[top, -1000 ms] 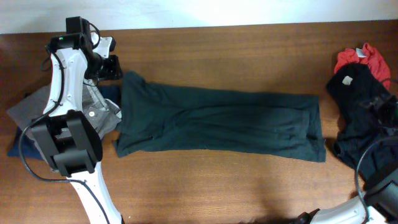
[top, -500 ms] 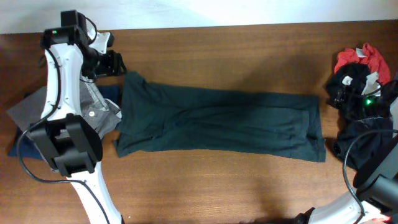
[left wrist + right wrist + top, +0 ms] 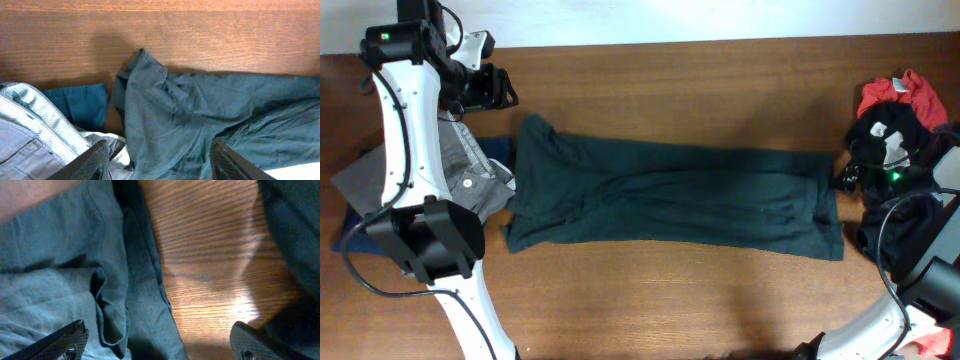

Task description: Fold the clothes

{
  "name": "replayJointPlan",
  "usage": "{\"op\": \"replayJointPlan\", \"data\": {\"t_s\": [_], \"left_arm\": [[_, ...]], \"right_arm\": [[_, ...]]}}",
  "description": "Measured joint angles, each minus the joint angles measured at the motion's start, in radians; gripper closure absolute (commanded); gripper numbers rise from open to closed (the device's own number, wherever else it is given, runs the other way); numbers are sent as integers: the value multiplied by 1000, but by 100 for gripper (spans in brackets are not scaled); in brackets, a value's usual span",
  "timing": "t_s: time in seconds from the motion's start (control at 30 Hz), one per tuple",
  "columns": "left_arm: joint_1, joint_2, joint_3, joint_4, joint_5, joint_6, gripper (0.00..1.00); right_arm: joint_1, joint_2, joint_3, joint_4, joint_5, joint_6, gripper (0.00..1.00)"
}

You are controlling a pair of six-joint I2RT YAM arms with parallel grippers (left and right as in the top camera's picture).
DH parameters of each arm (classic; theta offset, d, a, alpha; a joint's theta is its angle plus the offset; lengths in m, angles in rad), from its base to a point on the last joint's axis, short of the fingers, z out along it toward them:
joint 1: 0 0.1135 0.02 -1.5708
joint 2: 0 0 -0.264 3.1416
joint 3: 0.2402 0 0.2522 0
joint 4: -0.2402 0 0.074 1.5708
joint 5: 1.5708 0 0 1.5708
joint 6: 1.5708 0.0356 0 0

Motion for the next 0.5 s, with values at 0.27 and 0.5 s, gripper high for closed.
{"op": "replayJointPlan", "data": {"t_s": [0.27, 0.5], "left_arm": [[0, 0, 0, -16, 3, 0, 36], [0, 0, 0, -21, 3, 0, 36]], "right_arm": [[21, -11, -121, 109, 0, -9, 5], [89, -44, -182, 151, -59, -37, 11]]}}
